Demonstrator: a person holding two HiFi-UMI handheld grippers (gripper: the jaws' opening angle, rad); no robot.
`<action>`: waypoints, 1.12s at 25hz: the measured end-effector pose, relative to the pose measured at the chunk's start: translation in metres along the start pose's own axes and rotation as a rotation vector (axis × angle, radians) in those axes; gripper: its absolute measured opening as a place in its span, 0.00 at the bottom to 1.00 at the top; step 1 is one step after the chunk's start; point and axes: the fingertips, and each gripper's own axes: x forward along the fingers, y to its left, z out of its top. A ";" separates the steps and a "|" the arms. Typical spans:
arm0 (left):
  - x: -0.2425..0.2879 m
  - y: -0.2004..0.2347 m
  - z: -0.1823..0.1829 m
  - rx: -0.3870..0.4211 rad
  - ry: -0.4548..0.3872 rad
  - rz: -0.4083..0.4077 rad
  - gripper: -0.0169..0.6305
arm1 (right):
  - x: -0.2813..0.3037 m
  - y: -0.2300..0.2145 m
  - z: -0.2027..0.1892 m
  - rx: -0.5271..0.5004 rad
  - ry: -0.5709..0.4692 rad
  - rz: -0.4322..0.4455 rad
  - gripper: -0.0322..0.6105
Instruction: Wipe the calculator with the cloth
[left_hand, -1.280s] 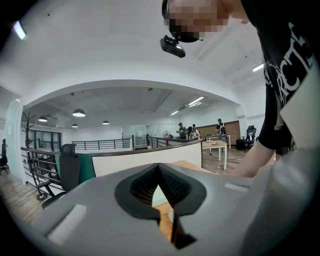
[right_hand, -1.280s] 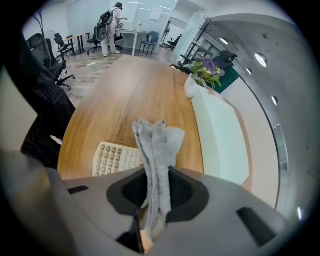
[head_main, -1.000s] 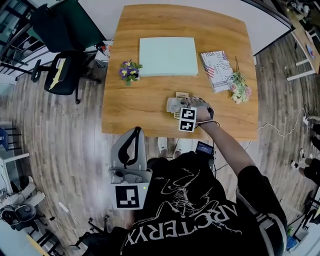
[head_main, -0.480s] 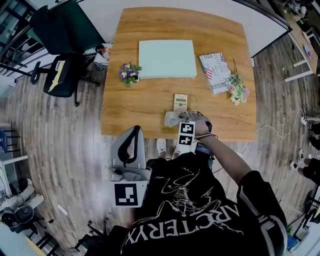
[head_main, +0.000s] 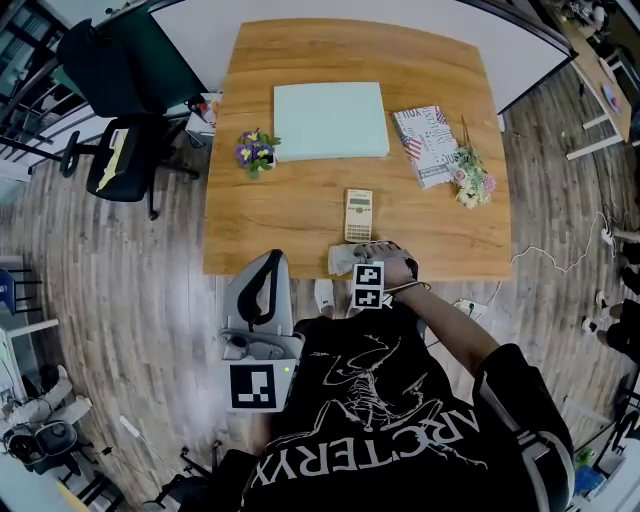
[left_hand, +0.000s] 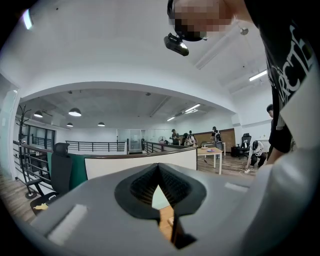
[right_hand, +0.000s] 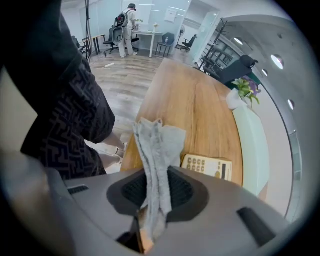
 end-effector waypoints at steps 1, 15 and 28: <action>0.000 0.001 -0.001 0.001 0.001 -0.001 0.04 | 0.000 -0.002 0.000 0.009 -0.002 -0.001 0.19; 0.027 -0.021 0.015 0.047 -0.036 -0.122 0.04 | -0.165 -0.093 -0.004 0.345 -0.269 -0.346 0.19; 0.041 -0.041 0.029 0.100 -0.057 -0.187 0.04 | -0.390 -0.128 -0.069 0.708 -0.826 -0.891 0.19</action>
